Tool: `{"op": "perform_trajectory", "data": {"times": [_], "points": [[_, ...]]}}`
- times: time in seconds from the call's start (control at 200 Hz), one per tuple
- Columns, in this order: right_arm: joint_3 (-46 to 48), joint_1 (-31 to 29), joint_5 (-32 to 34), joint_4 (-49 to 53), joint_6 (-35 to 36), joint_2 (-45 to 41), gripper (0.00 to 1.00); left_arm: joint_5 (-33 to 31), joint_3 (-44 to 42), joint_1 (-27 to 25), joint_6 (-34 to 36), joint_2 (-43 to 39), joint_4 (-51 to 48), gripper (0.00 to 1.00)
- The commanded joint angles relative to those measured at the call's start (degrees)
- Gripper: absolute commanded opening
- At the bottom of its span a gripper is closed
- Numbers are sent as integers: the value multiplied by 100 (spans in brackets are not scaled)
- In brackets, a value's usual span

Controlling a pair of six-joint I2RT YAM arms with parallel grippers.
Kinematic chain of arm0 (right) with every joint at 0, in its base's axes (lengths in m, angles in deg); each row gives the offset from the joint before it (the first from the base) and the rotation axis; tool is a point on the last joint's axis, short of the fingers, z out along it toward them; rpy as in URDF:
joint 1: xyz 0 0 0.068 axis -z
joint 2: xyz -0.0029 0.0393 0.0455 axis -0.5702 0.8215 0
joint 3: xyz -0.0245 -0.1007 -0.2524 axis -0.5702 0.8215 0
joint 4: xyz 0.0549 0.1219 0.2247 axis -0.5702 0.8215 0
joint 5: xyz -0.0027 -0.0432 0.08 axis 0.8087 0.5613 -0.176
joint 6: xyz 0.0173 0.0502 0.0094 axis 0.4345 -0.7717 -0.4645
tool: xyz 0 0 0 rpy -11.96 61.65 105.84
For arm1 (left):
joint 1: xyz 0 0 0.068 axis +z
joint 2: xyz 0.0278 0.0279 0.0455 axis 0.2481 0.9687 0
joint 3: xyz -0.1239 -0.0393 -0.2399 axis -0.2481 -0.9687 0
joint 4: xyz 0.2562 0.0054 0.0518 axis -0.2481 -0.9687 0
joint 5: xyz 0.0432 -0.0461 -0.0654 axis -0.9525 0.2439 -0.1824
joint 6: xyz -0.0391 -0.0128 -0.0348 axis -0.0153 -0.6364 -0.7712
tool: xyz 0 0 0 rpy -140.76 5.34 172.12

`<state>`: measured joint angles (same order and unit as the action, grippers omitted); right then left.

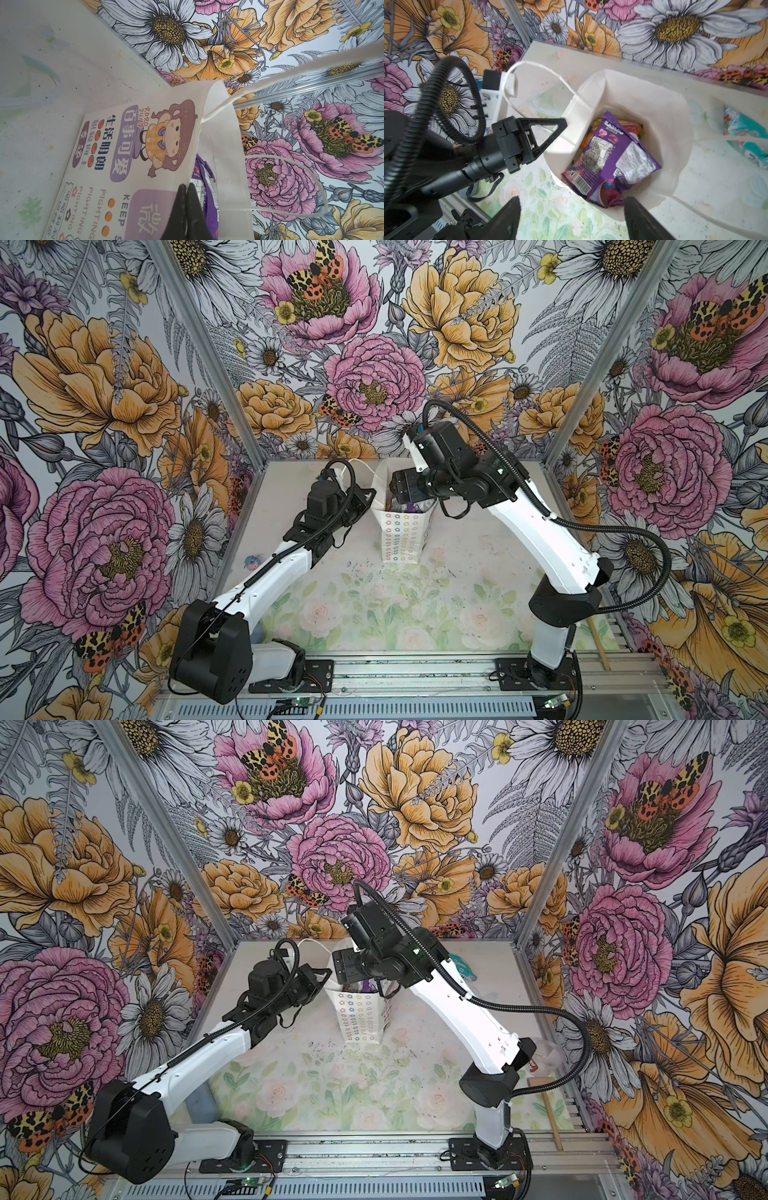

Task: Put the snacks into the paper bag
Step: 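Open the right gripper and raise it out of the bag, then move the right gripper over the teal packet on the table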

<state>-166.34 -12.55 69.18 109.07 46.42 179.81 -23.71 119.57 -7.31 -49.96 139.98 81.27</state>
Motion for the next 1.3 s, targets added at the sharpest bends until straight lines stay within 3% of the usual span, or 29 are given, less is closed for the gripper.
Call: {"op": "perform_trajectory", "data": {"times": [0.0,0.46,0.66,1.291], "points": [[-542,284,128,567,583,-199,81,-39,-24,14,-8,-111,141,0],[-758,2257,-245,703,1697,-609,100,-87,9,13,10,-208,62,0],[-726,3193,-499,833,1776,-346,100,-105,0,5,19,-197,36,0],[-689,4106,-606,622,2631,1127,100,-121,-23,26,45,-208,-8,0]]}}
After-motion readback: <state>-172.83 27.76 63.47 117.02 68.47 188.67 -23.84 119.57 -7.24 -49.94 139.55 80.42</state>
